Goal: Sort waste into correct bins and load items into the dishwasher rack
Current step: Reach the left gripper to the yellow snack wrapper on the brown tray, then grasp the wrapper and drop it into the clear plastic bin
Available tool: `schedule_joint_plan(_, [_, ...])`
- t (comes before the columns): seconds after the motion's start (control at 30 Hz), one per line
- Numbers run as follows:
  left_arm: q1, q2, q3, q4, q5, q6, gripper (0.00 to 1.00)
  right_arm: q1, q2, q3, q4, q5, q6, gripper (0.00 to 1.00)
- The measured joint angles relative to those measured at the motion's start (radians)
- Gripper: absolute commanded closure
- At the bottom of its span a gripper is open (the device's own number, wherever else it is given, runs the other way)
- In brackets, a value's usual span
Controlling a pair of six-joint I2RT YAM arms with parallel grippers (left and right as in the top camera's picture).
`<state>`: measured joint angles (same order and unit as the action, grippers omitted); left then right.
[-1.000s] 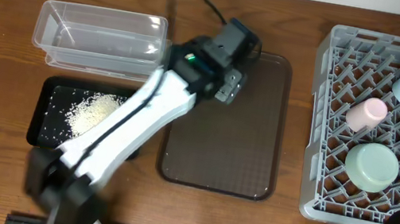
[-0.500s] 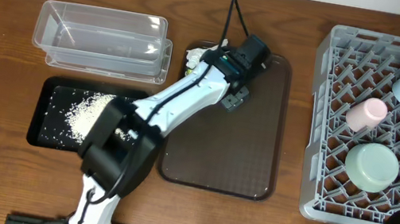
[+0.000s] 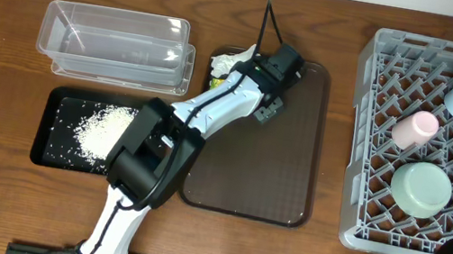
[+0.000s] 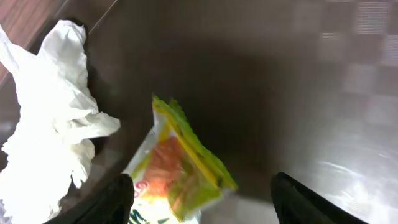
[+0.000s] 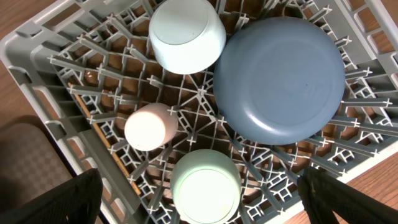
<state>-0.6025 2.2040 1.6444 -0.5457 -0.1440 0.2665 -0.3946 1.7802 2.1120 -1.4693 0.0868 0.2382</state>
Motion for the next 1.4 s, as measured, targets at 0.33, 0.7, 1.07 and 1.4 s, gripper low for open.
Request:
schedule_joint_plan(0.33, [0.073, 0.003, 0.0, 0.012, 0.113, 0.0, 0.38, 0.0, 0.0, 0.0, 0.0, 0.0, 0.0, 0.01])
schedule_joint_plan(0.7, [0.1, 0.003, 0.0, 0.003, 0.206, -0.008, 0.81, 0.0, 0.0, 0.0, 0.0, 0.0, 0.0, 0.01])
schedule_joint_plan(1.07, [0.098, -0.034, 0.0, -0.043, 0.217, -0.022, 0.94, 0.0, 0.0, 0.0, 0.0, 0.0, 0.0, 0.01])
schedule_joint_plan(1.4, [0.109, -0.34, 0.0, -0.047, 0.22, -0.117, 0.94, 0.0, 0.0, 0.0, 0.0, 0.0, 0.0, 0.01])
